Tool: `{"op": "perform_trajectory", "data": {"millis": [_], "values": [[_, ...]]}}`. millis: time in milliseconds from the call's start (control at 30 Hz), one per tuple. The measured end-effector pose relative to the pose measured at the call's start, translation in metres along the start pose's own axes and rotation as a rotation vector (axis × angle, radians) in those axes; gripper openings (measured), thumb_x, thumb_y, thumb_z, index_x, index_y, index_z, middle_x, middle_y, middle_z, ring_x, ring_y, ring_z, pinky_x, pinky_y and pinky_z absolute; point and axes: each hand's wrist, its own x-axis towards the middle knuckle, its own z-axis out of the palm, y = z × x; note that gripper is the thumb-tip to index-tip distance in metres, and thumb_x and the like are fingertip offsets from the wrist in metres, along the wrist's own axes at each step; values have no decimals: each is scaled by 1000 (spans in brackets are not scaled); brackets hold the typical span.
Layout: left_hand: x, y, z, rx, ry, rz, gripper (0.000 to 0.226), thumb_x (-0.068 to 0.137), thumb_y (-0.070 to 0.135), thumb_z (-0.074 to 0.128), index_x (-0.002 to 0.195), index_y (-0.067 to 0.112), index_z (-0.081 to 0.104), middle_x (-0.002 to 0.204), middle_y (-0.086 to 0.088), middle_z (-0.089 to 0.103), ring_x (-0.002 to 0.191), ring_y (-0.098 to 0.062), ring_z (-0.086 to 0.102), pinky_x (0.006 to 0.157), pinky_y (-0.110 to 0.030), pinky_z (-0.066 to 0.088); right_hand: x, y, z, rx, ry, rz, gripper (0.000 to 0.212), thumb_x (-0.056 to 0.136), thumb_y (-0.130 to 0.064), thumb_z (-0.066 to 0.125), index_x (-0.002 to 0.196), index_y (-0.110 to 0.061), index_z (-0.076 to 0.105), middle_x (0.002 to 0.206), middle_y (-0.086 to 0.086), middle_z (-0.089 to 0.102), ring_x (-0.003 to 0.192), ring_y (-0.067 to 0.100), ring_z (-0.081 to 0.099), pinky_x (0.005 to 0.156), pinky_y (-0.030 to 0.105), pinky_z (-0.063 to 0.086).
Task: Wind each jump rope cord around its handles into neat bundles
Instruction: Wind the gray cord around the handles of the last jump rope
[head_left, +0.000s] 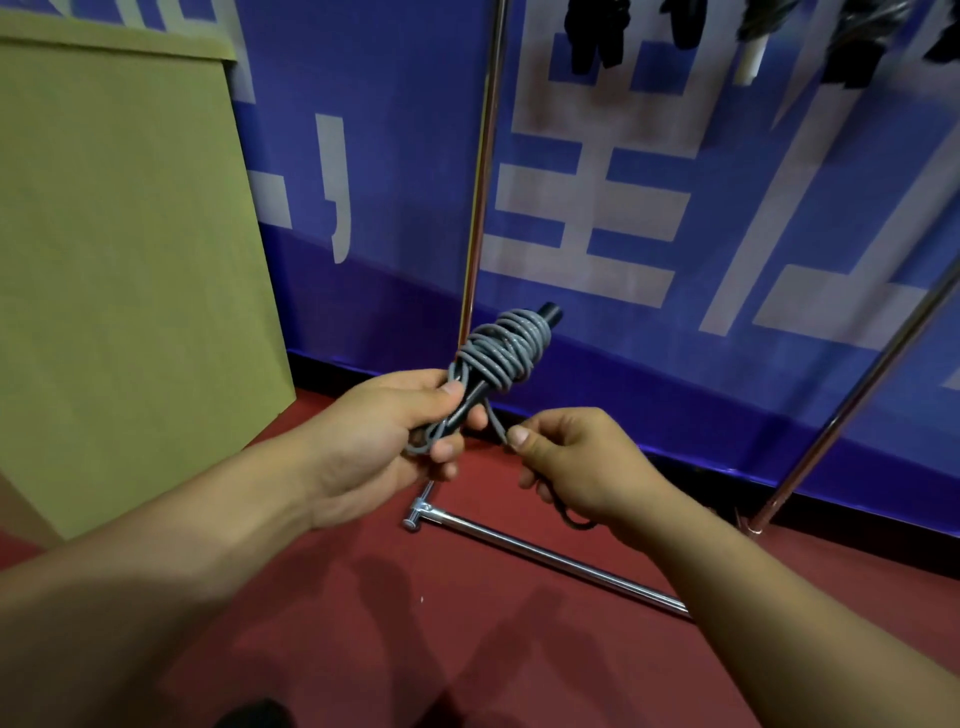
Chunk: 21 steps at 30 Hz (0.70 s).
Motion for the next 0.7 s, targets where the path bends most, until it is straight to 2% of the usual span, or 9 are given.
{"op": "perform_trajectory", "data": {"millis": [67, 133, 200, 300, 367, 467, 533, 600, 700], "values": [[3, -5, -6, 123, 97, 3, 19, 104, 14, 43, 93, 7, 58, 83, -5, 59, 51, -9, 41, 58, -29, 41, -4, -5, 6, -28, -52, -10, 22, 99, -28, 56, 84, -16, 67, 61, -1, 66, 48, 11, 54, 53, 29, 44], [5, -9, -12, 267, 170, 9, 20, 105, 14, 45, 89, 9, 58, 76, 0, 62, 51, -8, 41, 56, -27, 42, -7, -11, 9, -29, -90, -5, 27, 100, -29, 53, 89, -10, 68, 62, 1, 65, 53, 20, 53, 52, 31, 43], [8, -12, -18, 396, 222, 30, 19, 104, 14, 48, 88, 10, 57, 71, 2, 63, 50, -7, 42, 56, -27, 44, -8, -15, 9, -29, -109, 3, 31, 101, -30, 51, 91, -6, 68, 64, 5, 63, 55, 24, 51, 49, 29, 41], [12, -19, -26, 544, 270, 49, 15, 102, 16, 52, 91, 9, 57, 67, 2, 63, 51, -8, 44, 58, -31, 45, -13, -21, 10, -91, -133, -17, 35, 102, -30, 49, 92, -3, 69, 65, 7, 63, 46, 14, 49, 41, 20, 37], [15, -24, -29, 646, 308, 55, 14, 99, 23, 56, 90, 13, 59, 67, 4, 65, 55, -11, 47, 60, -33, 45, -17, -24, 13, -109, -168, -40, 35, 102, -30, 49, 93, -2, 69, 66, 7, 63, 47, 12, 52, 46, 19, 41], [19, -27, -29, 834, 337, 68, 14, 97, 30, 58, 88, 19, 61, 57, 15, 62, 51, -8, 45, 55, -28, 40, -20, -25, 16, -102, -207, -27, 35, 101, -28, 50, 96, 2, 67, 66, 8, 59, 54, 18, 53, 55, 27, 44], [21, -28, -25, 921, 355, 82, 13, 96, 32, 59, 88, 21, 60, 67, 9, 66, 53, -9, 47, 57, -28, 41, -19, -23, 15, -105, -213, -9, 33, 99, -24, 50, 96, 4, 66, 67, 8, 55, 58, 18, 49, 60, 32, 44], [22, -27, -21, 1001, 377, 85, 12, 96, 34, 59, 90, 23, 60, 79, 3, 68, 57, -7, 49, 55, -21, 37, -19, -22, 13, -87, -221, 18, 27, 97, -20, 48, 95, 0, 67, 68, 8, 55, 59, 18, 49, 60, 31, 44], [26, -27, -16, 1050, 373, 83, 11, 96, 33, 60, 92, 22, 58, 81, 6, 66, 60, -3, 50, 50, -15, 31, -21, -22, 11, -48, -221, 83, 26, 99, -13, 41, 96, -6, 66, 70, 8, 61, 52, 16, 51, 45, 19, 39]]}}
